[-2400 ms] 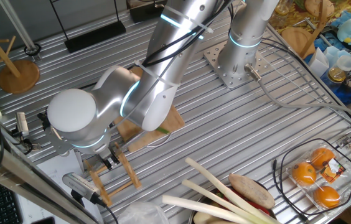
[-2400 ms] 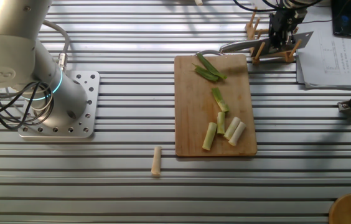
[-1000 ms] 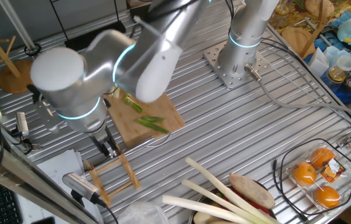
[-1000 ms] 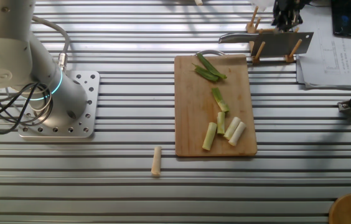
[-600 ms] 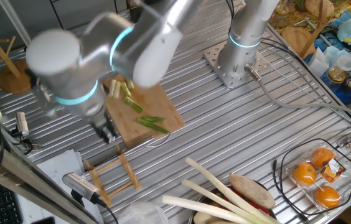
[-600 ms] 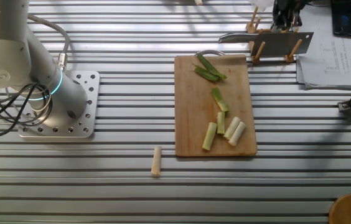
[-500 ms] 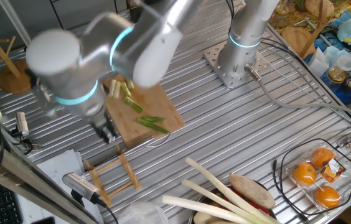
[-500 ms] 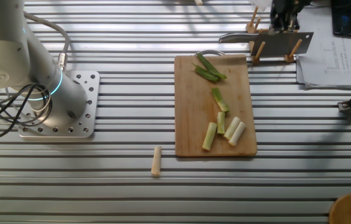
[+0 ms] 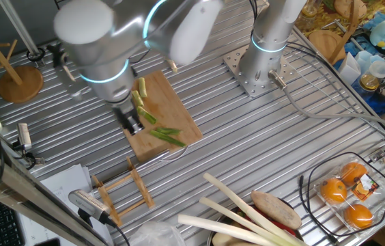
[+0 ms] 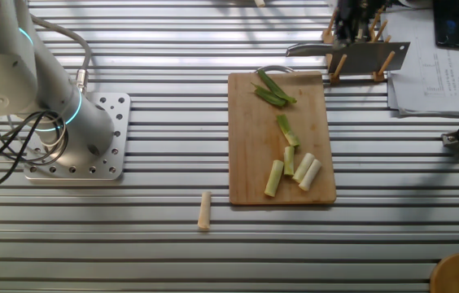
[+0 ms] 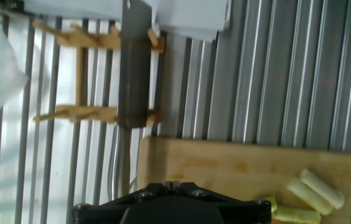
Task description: Chop the scallions
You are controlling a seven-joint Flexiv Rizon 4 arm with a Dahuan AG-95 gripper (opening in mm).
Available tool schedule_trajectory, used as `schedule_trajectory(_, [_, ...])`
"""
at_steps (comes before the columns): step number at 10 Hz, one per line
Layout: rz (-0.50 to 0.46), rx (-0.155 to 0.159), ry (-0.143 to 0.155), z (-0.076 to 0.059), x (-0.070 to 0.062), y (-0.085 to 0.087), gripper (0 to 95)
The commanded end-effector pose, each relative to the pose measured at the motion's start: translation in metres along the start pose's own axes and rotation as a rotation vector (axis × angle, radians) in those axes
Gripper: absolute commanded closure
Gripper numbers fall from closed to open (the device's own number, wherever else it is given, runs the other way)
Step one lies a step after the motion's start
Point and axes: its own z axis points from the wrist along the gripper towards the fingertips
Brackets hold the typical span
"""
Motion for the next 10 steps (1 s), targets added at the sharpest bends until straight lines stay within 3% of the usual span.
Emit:
schedule_trajectory(1, [-0.011, -0.006, -0.018, 0.003, 0.013, 0.000, 95.0])
schedule_trajectory(6, [-0.001, 0.023, -0.023, 0.009, 0.046, -0.002, 95.0])
schedule_trajectory(7, [0.006, 0.030, -0.019, 0.007, 0.052, -0.004, 95.0])
schedule_trajectory(8, [-0.004, 0.061, -0.015, 0.003, 0.063, -0.008, 95.0])
schedule_trajectory(10, [-0.007, 0.059, -0.010, -0.001, 0.078, -0.014, 95.0])
